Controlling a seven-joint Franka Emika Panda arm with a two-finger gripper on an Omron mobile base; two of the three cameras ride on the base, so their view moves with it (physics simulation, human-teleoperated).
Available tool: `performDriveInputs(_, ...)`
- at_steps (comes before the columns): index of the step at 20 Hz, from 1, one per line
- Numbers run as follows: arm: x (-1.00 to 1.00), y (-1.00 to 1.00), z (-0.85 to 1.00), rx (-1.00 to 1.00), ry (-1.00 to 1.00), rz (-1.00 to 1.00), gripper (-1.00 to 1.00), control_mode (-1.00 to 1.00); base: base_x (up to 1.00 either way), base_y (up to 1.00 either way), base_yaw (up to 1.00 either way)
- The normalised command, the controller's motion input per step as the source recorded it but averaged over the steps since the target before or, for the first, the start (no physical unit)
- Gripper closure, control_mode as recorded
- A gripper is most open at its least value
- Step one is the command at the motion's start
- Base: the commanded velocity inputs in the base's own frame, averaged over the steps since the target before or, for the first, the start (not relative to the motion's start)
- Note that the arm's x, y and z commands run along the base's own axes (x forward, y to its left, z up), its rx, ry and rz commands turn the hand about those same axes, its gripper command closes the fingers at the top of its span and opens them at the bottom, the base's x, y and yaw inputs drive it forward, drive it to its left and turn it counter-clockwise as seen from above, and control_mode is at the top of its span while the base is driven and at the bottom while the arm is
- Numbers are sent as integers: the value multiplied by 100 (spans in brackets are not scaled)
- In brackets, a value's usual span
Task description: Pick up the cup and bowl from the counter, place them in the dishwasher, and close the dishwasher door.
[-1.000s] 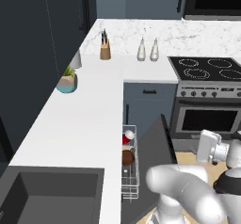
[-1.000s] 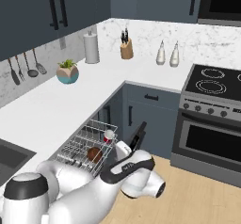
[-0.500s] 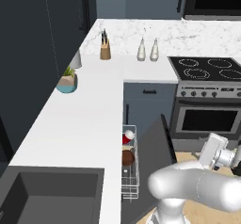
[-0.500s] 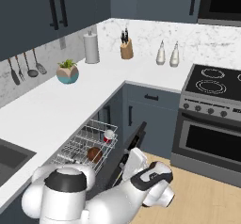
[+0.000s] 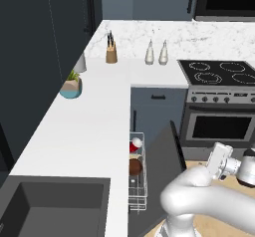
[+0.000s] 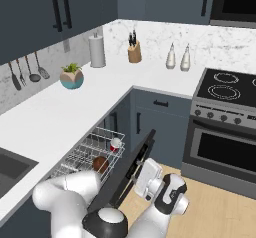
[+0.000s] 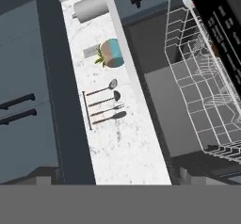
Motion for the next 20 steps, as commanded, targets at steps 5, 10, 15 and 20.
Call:
performDriveInputs(5,22,-23,-64,6,7,9,-100,-100,0,0,0)
performDriveInputs(10,27,-17,-67,6,11,8,-100,-100,0,0,0)
performDriveInputs(15,54,0,-70,2,16,6,-100,-100,0,0,0)
performDriveInputs(20,40,0,-58,13,20,13,-100,-100,0,0,0)
